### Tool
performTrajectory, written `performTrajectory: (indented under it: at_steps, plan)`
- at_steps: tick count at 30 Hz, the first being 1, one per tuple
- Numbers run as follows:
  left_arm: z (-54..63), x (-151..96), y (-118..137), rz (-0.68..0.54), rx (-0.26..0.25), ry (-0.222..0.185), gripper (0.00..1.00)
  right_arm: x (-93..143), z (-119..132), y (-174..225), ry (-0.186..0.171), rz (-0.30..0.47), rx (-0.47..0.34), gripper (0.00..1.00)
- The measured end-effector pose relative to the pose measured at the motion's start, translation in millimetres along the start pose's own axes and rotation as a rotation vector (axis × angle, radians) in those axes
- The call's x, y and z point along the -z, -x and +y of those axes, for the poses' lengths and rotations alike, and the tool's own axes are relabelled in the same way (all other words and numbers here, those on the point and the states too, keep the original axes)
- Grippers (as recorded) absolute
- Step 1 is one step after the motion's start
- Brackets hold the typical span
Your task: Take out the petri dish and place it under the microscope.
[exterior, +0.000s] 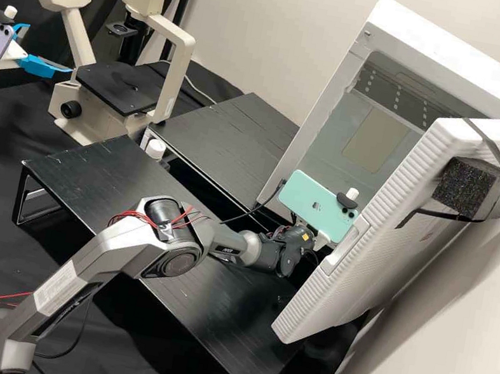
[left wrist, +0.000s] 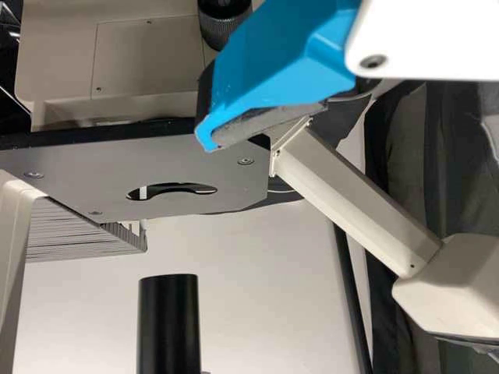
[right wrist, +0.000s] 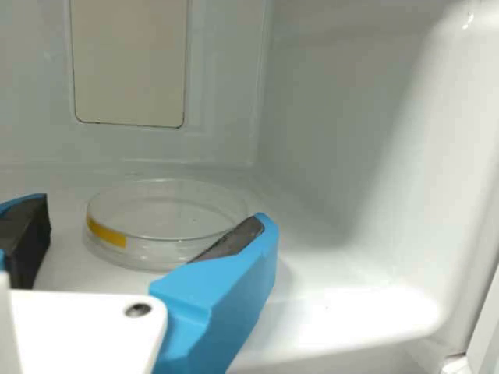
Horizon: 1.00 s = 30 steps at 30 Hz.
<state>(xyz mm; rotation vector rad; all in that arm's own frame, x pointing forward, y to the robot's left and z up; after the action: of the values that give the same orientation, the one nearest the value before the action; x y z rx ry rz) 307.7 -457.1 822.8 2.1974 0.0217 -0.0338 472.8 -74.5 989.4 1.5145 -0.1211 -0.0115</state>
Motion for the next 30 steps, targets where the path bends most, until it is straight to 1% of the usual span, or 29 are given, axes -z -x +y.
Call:
performTrajectory:
  at_steps: [30]
  plan:
    - [0.0, 0.0, 0.0, 0.000, 0.000, 0.000, 1.00, -0.8, -1.6, -4.3, -0.005, 0.004, 0.000, 0.00]
